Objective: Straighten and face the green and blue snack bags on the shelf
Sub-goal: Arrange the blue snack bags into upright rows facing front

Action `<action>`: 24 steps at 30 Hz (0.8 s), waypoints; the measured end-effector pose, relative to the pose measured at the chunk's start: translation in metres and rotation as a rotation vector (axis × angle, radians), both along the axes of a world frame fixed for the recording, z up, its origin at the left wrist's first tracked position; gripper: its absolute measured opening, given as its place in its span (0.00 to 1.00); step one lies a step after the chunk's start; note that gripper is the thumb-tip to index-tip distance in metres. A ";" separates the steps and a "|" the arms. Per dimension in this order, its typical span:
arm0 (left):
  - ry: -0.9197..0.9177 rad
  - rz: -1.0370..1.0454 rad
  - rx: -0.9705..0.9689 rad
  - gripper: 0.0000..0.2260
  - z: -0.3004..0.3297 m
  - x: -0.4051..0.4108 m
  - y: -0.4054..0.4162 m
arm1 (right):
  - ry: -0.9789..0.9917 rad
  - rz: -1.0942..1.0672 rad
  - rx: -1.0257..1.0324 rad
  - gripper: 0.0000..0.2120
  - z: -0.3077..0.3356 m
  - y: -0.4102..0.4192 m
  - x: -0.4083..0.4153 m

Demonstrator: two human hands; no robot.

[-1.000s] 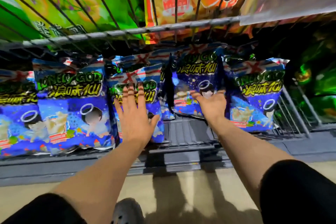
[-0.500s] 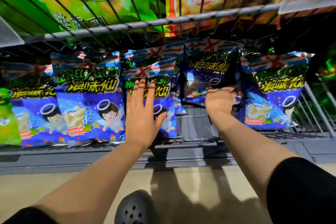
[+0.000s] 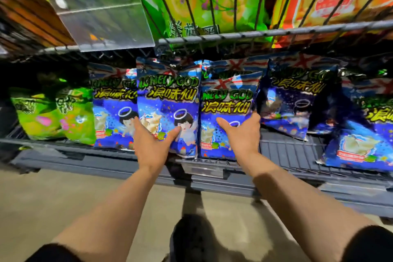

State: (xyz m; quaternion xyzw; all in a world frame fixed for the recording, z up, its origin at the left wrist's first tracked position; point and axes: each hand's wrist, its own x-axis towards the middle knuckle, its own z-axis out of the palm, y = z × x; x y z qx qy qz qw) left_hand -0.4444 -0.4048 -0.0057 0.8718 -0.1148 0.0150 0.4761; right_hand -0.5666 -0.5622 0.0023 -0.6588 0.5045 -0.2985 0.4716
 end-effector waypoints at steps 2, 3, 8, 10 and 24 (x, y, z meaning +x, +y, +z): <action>0.041 0.077 -0.119 0.57 -0.004 0.007 -0.001 | -0.041 0.016 0.110 0.39 -0.005 -0.009 0.003; 0.047 0.091 -0.140 0.55 -0.003 0.008 -0.002 | -0.066 0.017 0.145 0.39 -0.007 -0.011 0.005; 0.032 -0.025 -0.049 0.41 0.001 0.014 -0.002 | -0.209 0.003 0.199 0.40 -0.010 -0.014 0.008; 0.088 -0.088 -0.087 0.25 0.006 0.010 0.001 | -0.242 0.023 0.187 0.32 -0.009 -0.012 0.007; 0.065 0.014 -0.149 0.48 0.035 -0.019 -0.008 | -0.263 -0.425 -0.128 0.17 0.026 -0.067 -0.079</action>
